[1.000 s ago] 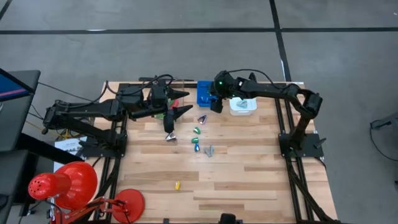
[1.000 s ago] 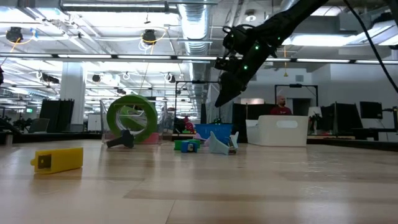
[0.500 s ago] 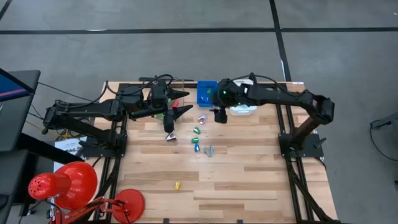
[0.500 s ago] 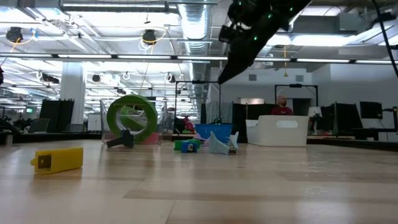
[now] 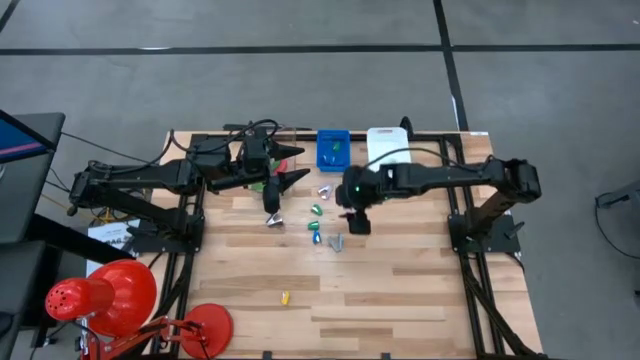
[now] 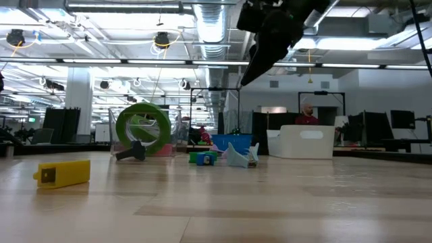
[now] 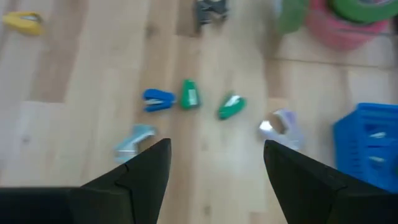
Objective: Pick and place Stapler, Stapler remover, tape
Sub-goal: Put the gray stapler remover into the white bin
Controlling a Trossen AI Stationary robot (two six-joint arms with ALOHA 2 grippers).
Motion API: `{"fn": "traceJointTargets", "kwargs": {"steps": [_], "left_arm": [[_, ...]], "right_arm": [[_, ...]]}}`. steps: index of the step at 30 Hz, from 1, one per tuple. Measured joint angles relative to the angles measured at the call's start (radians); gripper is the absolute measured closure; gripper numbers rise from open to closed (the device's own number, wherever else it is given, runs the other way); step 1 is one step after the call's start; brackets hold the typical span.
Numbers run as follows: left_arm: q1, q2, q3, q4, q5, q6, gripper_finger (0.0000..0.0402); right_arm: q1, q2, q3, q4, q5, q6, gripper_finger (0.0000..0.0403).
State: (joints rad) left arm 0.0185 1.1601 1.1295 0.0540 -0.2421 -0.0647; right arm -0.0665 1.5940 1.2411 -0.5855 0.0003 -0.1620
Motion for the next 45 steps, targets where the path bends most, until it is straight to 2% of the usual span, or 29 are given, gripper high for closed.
{"fn": "traceJointTargets", "kwargs": {"steps": [11,25,35,45], "left_arm": [[0.000,0.000,0.000,0.000,0.000,0.000,0.0156],[0.000,0.000,0.000,0.001,0.000,0.000,0.0156],[0.000,0.000,0.000,0.004,0.000,0.000,0.0156],[0.000,0.000,0.000,0.011,0.000,0.000,0.0156]], "right_arm": [[0.120,0.000,-0.022,-0.045,0.000,0.248,0.0154],[0.119,0.075,-0.039,-0.029,0.001,0.578,0.0154],[0.106,0.208,-0.042,-0.017,-0.002,0.635,0.0154],[0.105,0.261,-0.040,-0.007,-0.007,0.634,0.0156]]}}
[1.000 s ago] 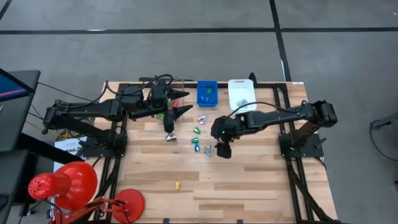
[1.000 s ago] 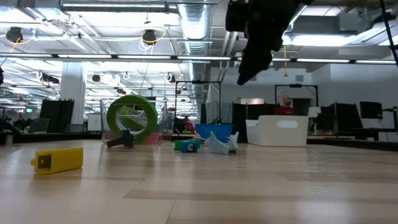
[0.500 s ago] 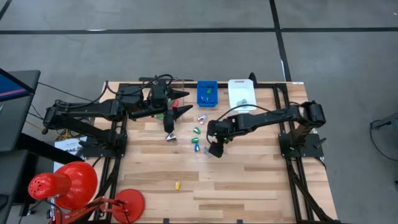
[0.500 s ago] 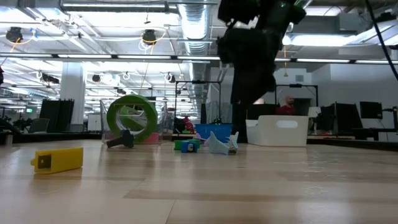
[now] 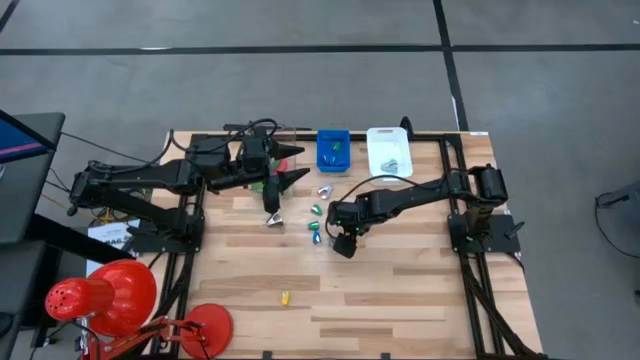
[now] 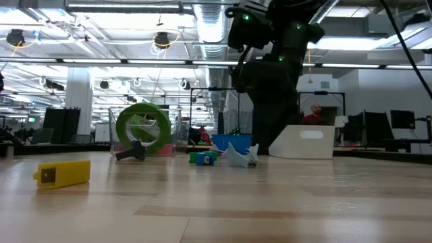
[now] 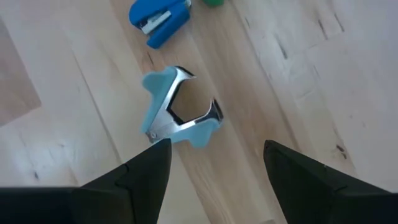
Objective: Pick and place Stapler, Stapler remover, tape
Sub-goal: Put the gray stapler remover into the white bin
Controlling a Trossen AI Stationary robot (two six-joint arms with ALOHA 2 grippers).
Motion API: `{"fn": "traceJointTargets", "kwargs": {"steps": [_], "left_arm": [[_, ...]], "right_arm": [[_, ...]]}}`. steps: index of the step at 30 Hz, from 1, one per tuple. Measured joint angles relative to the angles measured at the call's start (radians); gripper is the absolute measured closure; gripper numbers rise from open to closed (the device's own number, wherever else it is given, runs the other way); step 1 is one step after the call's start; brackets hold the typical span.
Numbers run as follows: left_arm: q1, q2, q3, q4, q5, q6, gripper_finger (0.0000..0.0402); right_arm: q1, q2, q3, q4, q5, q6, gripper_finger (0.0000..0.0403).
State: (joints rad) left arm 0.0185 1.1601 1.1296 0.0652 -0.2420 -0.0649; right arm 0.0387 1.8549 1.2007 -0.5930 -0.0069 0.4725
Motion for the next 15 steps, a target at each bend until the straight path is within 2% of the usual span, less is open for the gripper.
{"fn": "traceJointTargets", "kwargs": {"steps": [15], "left_arm": [[0.000,0.000,0.000,0.006,0.000,0.000,0.0156]], "right_arm": [[-0.002,0.000,0.000,0.026,0.000,0.000,0.0234]]}}
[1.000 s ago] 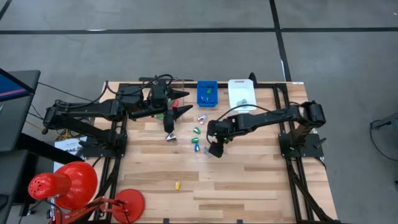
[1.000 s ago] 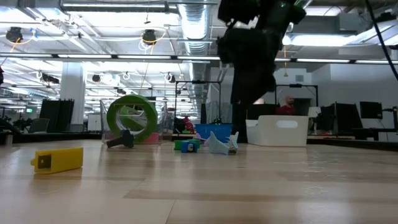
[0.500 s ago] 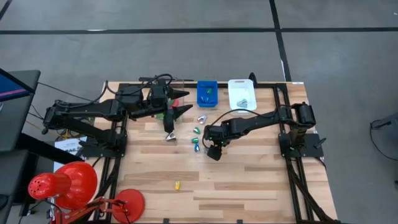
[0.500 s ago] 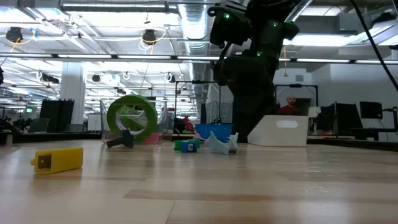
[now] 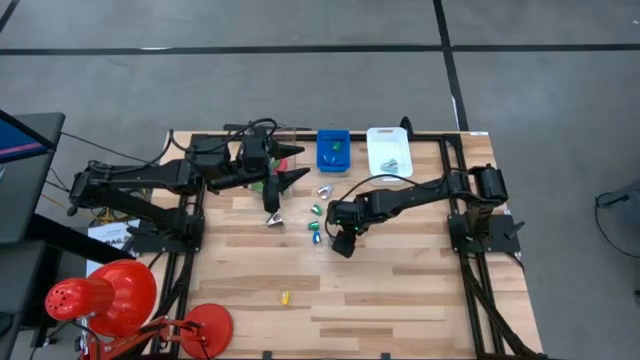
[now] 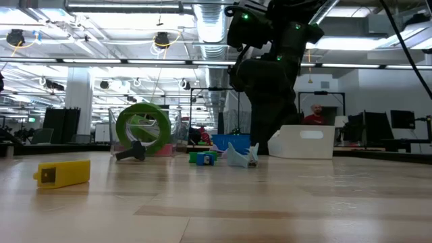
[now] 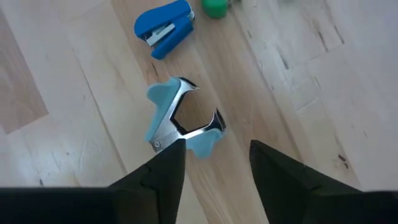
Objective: Pick and place Stapler, Stapler remover, tape
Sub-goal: Put the gray stapler remover into the white bin
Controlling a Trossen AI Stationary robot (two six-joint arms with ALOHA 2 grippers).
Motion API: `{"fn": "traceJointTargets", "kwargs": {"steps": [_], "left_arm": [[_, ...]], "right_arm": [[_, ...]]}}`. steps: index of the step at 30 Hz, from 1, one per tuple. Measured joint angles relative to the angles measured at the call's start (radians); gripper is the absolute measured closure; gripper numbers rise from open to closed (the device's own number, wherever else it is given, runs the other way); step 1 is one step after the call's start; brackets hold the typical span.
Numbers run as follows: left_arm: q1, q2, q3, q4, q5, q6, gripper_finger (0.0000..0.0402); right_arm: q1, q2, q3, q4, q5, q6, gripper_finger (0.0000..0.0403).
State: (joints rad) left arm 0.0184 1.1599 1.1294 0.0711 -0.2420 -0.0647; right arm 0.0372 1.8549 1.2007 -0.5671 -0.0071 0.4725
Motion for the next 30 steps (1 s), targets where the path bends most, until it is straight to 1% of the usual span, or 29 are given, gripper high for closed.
{"fn": "traceJointTargets", "kwargs": {"steps": [3,5,12,14,16,19,22,25,30], "left_arm": [[0.000,0.000,0.000,0.001,0.000,0.000,0.0156],[0.000,0.000,0.000,0.001,0.000,0.000,0.0156],[0.000,0.000,0.000,0.004,0.000,0.000,0.0156],[0.000,0.000,0.000,0.004,0.000,0.000,0.0156],[0.000,0.000,0.000,0.005,0.000,0.000,0.0156],[0.000,0.000,0.000,0.006,0.000,0.000,0.0156],[0.000,0.000,0.000,0.006,0.000,0.000,0.0156],[0.000,0.000,0.000,0.006,0.000,0.000,0.0156],[0.000,0.000,0.000,0.006,0.000,0.000,0.0156]], "right_arm": [[0.000,0.023,0.001,0.010,-0.011,0.025,0.0238],[-0.001,0.032,-0.002,-0.007,-0.033,0.031,0.0230],[0.007,0.032,0.000,0.025,-0.044,0.061,0.0160],[0.007,0.032,0.000,0.025,-0.045,0.061,0.0150],[0.007,0.032,0.000,0.026,-0.045,0.061,0.0148],[0.006,0.032,0.000,0.026,-0.045,0.061,0.0157],[0.006,0.032,0.000,0.025,-0.045,0.061,0.0178],[0.006,0.032,0.000,0.025,-0.045,0.061,0.0207],[0.006,0.032,0.000,0.025,-0.045,0.061,0.0269]]}}
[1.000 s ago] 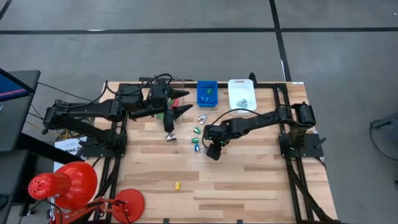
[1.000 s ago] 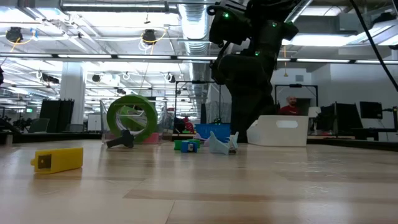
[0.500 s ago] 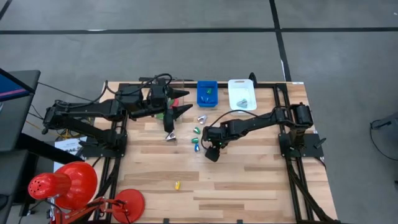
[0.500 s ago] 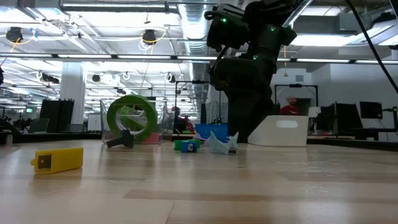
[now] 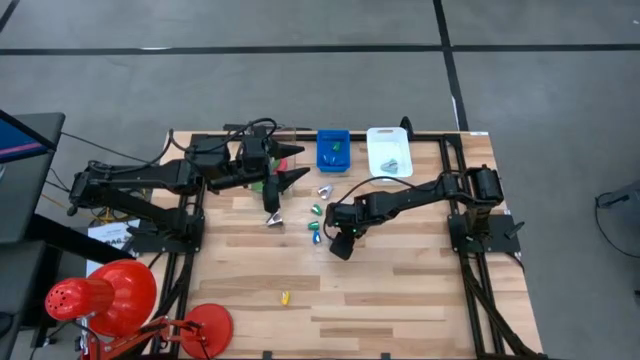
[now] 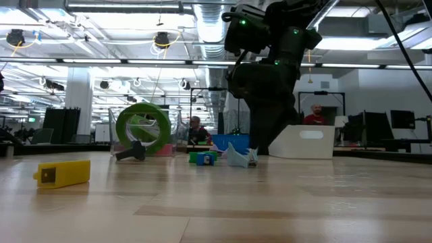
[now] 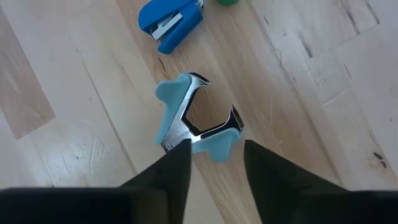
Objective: Pick and place Stapler, Stapler remover, tape
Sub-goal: Put the gray stapler remover into the white bin
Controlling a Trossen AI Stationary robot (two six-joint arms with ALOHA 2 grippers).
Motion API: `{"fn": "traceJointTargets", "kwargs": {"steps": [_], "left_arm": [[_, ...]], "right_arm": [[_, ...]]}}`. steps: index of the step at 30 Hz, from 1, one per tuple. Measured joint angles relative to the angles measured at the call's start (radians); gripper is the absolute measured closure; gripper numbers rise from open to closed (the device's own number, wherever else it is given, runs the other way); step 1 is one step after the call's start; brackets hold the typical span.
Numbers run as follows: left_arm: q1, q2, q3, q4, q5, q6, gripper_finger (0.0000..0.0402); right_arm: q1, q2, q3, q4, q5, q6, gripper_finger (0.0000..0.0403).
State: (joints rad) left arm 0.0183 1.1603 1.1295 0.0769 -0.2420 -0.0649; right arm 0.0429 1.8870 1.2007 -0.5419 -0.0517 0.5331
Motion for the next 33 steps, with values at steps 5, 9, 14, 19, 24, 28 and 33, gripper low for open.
{"fn": "traceJointTargets", "kwargs": {"steps": [5,9,14,19,24,28,33], "left_arm": [[0.000,0.000,0.000,0.000,0.000,0.000,0.0156],[0.000,0.000,0.000,0.000,0.000,0.000,0.0156],[0.000,0.000,0.000,0.000,0.000,0.000,0.0156],[0.000,0.000,0.000,0.000,0.000,0.000,0.0156],[0.000,0.000,0.000,0.001,0.000,0.000,0.0156],[0.000,0.000,0.000,0.002,0.000,0.000,0.0156],[0.000,0.000,0.000,0.002,0.000,0.000,0.0156]], "right_arm": [[0.000,0.000,0.000,0.000,0.000,0.000,0.0328],[0.000,0.000,0.000,0.000,0.000,0.000,0.0361],[0.001,0.000,0.000,0.001,0.000,-0.001,0.0394],[0.001,0.000,0.000,0.001,-0.001,-0.008,0.0398],[0.001,0.000,0.000,0.001,-0.001,-0.011,0.0401],[0.001,-0.003,0.000,0.000,-0.001,-0.012,0.0402],[0.001,-0.023,0.000,-0.017,-0.002,-0.015,0.0402]]}}
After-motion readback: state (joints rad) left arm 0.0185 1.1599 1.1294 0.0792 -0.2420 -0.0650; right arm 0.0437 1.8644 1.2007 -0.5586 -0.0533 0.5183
